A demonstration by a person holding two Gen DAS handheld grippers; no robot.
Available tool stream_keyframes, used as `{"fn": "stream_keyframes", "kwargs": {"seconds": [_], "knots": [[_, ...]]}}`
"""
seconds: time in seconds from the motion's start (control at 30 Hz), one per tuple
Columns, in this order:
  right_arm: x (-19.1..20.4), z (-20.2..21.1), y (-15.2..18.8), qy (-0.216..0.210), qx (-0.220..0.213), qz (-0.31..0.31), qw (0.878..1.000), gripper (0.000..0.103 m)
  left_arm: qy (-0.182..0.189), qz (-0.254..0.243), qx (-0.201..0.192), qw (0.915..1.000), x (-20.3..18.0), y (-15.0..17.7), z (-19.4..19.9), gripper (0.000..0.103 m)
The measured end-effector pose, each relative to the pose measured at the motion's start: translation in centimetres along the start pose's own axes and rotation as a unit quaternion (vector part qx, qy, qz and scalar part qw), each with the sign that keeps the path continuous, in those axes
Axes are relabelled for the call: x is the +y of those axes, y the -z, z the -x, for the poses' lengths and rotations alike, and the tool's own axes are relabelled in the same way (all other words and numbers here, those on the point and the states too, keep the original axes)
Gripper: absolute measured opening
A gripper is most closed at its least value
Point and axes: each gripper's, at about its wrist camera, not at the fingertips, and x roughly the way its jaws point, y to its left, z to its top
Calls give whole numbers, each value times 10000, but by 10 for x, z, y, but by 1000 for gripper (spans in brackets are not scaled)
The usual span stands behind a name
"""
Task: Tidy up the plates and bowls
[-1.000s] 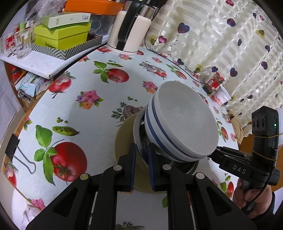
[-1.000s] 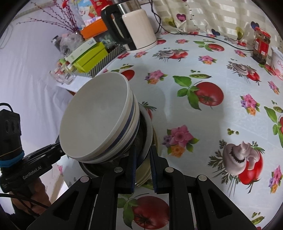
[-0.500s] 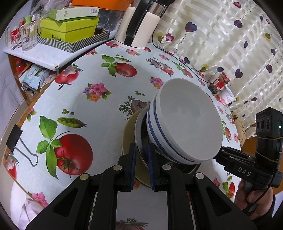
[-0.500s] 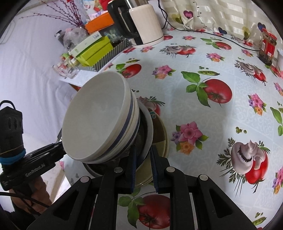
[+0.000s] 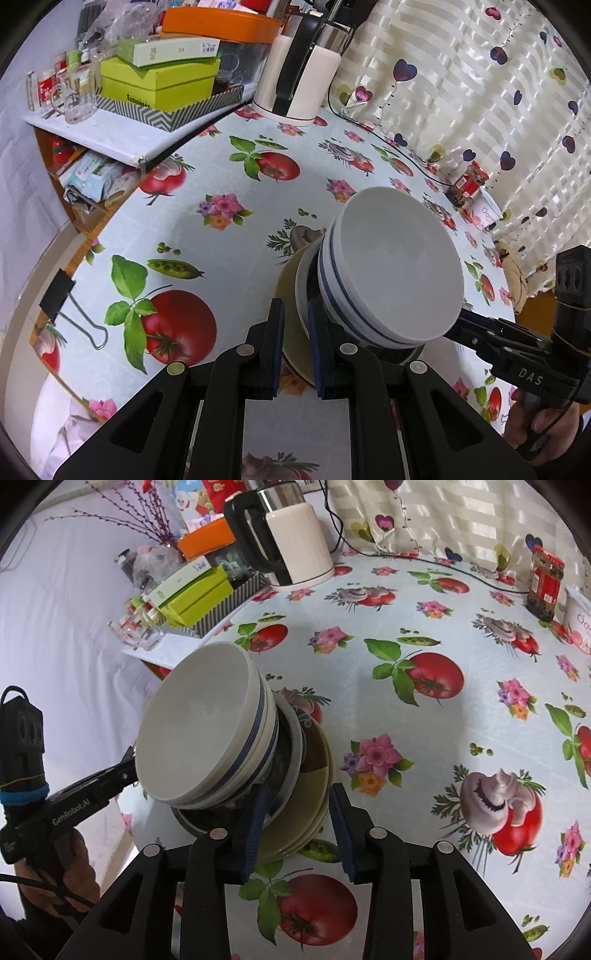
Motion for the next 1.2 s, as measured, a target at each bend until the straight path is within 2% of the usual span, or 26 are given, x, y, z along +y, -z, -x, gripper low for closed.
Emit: {"fn": "stream_keyframes", "kwargs": {"seconds": [0.37, 0.8, 1.2], "knots": [[16, 22, 18, 56, -170, 265, 9995, 48, -195, -219, -135, 9995, -18, 13, 20, 14], [32, 37, 40, 269, -269, 612, 9974, 54, -259, -481, -188, 9983, -34, 28, 32, 14], [49, 36, 50, 508, -259, 1018, 9932, 58, -146, -535, -81, 9984, -36, 37, 29, 14]]}}
